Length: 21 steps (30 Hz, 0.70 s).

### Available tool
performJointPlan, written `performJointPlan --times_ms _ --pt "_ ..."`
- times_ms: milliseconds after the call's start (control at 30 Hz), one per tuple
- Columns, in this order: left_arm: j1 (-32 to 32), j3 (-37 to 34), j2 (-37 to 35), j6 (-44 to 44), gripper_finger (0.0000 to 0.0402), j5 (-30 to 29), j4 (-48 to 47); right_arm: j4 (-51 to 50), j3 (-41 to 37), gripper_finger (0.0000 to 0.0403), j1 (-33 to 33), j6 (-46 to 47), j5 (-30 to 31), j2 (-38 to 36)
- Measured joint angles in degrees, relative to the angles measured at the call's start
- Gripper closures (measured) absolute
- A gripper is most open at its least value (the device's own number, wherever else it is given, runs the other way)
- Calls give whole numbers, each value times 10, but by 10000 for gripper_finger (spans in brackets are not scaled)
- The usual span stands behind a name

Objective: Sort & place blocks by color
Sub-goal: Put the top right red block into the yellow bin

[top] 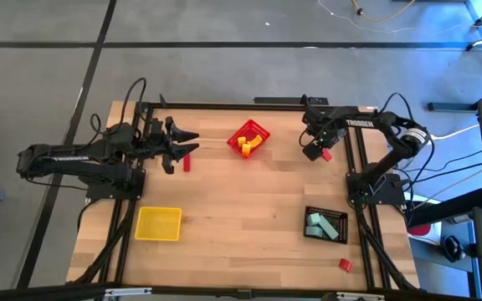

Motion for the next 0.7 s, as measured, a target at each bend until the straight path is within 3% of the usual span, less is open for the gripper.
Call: performJointPlan --times_ms 133,267,500,700 --pt "0 0 0 0 233 -1 0 0 0 187 0 0 -4 -8" --pt "0 0 0 0 233 -1 0 -24 -5 271 0 2 -4 -33" --pt "0 0 0 0 233 -1 0 -23 -4 272 30 42 -93 -145" --pt "0 0 0 0 233 0 0 154 -4 272 142 191 -146 -253"
